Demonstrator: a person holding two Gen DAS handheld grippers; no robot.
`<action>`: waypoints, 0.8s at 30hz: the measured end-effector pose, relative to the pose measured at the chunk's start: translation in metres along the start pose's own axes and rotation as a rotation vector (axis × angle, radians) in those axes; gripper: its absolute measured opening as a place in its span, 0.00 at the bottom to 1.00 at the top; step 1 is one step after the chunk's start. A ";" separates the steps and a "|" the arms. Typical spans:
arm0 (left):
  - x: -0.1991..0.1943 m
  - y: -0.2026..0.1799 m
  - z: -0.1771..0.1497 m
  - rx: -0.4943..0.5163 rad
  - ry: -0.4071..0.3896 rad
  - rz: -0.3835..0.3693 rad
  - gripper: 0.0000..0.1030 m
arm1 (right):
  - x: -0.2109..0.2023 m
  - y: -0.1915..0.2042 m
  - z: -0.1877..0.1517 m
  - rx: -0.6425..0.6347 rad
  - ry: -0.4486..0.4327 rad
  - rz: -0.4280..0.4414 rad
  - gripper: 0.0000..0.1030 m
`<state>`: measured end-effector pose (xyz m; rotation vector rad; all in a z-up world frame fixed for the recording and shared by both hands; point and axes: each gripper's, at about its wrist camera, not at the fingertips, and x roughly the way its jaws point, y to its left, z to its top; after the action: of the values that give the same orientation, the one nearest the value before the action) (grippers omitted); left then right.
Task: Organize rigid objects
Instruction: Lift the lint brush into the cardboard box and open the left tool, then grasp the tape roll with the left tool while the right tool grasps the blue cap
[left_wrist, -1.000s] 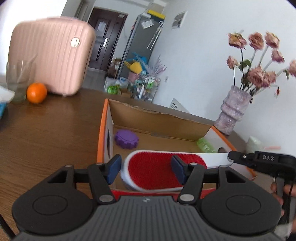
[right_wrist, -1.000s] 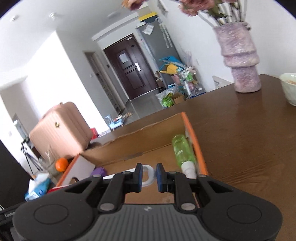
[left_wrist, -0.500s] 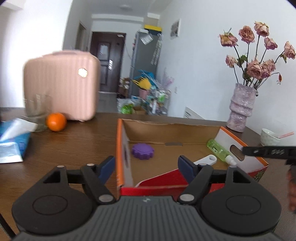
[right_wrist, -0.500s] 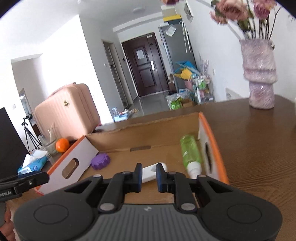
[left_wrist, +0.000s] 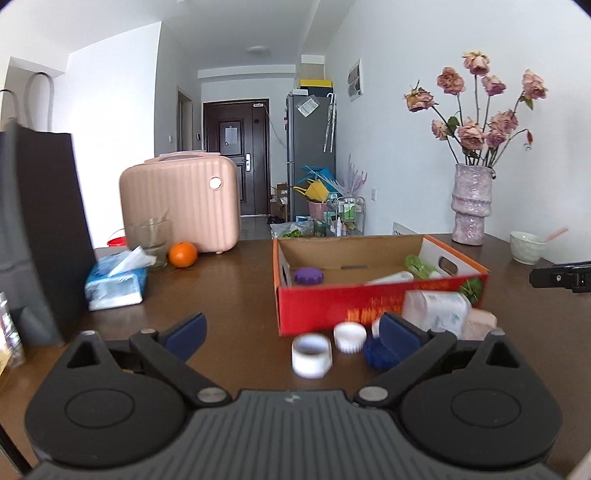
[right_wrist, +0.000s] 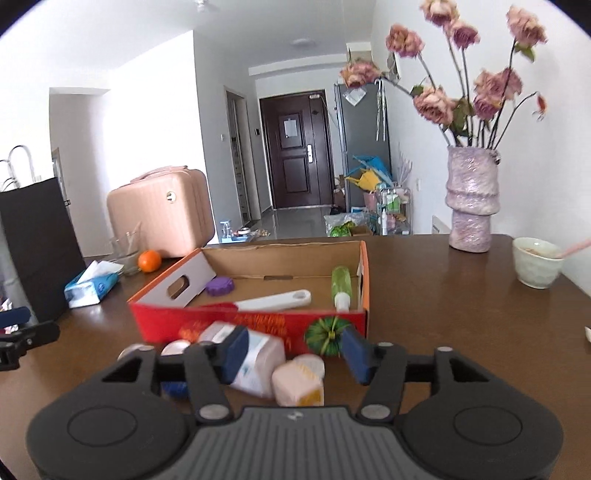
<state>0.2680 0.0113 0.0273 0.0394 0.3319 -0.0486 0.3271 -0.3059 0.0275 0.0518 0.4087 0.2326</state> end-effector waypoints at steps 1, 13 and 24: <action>-0.010 0.001 -0.005 -0.007 0.002 0.005 1.00 | -0.010 0.005 -0.006 -0.018 -0.010 -0.008 0.63; -0.074 -0.012 -0.055 -0.017 0.077 -0.046 1.00 | -0.086 0.048 -0.069 -0.120 -0.049 -0.015 0.82; -0.072 -0.014 -0.056 -0.023 0.088 -0.054 1.00 | -0.099 0.043 -0.071 -0.129 -0.064 -0.055 0.85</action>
<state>0.1808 0.0029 -0.0020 0.0100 0.4212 -0.0967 0.2015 -0.2871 0.0044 -0.0779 0.3298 0.2018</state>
